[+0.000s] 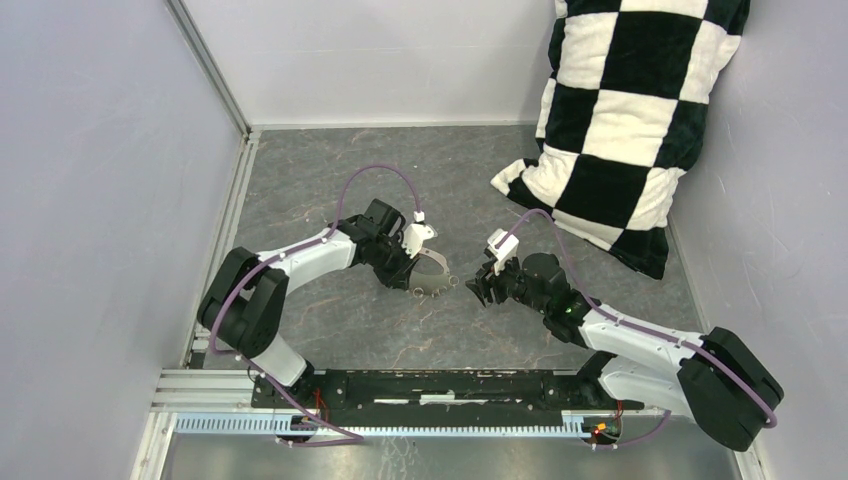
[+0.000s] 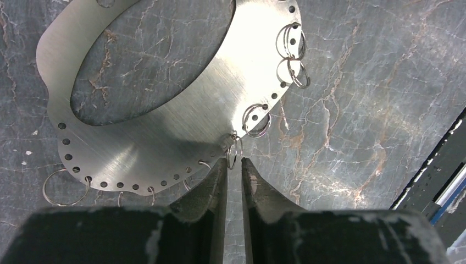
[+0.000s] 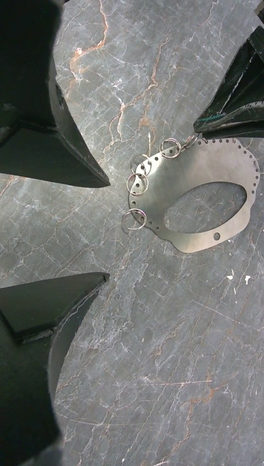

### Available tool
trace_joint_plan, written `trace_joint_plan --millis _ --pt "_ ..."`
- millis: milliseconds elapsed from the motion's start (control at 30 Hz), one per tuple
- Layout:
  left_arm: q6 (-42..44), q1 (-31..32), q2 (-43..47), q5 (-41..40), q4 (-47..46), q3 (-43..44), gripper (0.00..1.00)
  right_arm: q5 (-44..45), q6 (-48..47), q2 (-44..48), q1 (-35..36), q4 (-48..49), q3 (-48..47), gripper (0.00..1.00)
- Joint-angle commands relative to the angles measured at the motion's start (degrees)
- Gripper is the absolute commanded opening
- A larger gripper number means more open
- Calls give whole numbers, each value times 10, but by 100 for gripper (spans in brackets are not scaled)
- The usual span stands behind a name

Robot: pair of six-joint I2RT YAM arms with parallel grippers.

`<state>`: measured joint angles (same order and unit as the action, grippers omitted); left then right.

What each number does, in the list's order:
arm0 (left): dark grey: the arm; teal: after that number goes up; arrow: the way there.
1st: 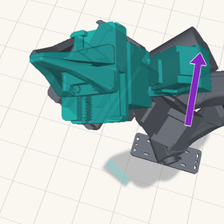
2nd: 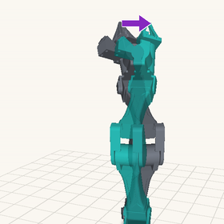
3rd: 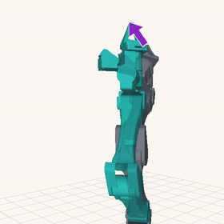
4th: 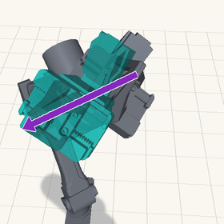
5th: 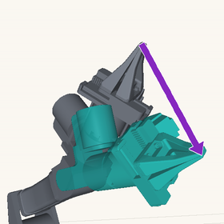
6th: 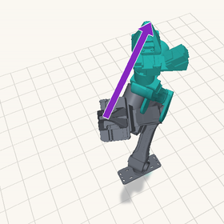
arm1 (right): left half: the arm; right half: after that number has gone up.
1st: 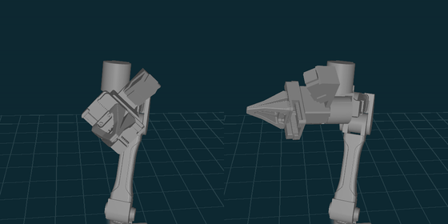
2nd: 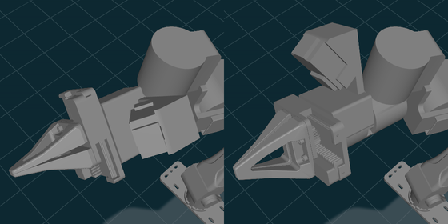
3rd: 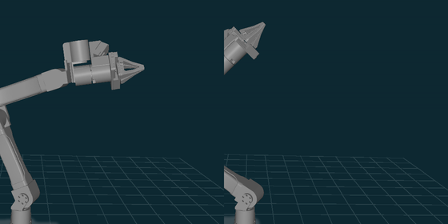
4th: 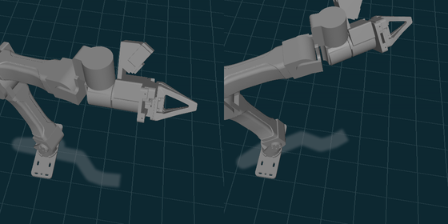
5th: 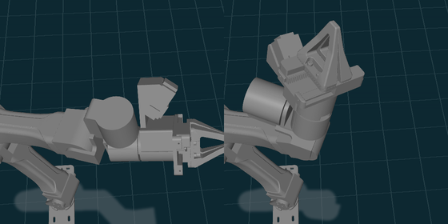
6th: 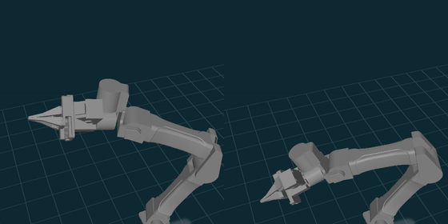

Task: Put the keys on the keyring
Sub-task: Pick up the keyring from the center of the board.

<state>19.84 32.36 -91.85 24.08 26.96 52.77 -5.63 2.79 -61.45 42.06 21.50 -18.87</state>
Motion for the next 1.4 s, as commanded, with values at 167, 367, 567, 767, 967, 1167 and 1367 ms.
trace_joint_plan --millis 167,367,567,767,967,1167,1367 --pt "19 3 10 10 -4 8 33 -19 8 2 -6 31 -10 65" --pt "24 5 10 -6 -15 -5 43 -20 9 7 -9 28 -8 65" --pt "26 7 4 3 -24 -13 41 -23 12 6 -11 29 -11 65" --pt "23 10 -7 1 -37 -15 30 -23 13 7 -12 28 -12 65" --pt "20 10 1 2 -50 -18 4 -33 14 -6 -16 41 -14 64" --pt "40 10 42 20 -19 6 2 -97 -15 -28 -24 99 -24 66" --pt "144 10 75 32 180 117 2 -204 -60 -47 -26 106 -93 72"
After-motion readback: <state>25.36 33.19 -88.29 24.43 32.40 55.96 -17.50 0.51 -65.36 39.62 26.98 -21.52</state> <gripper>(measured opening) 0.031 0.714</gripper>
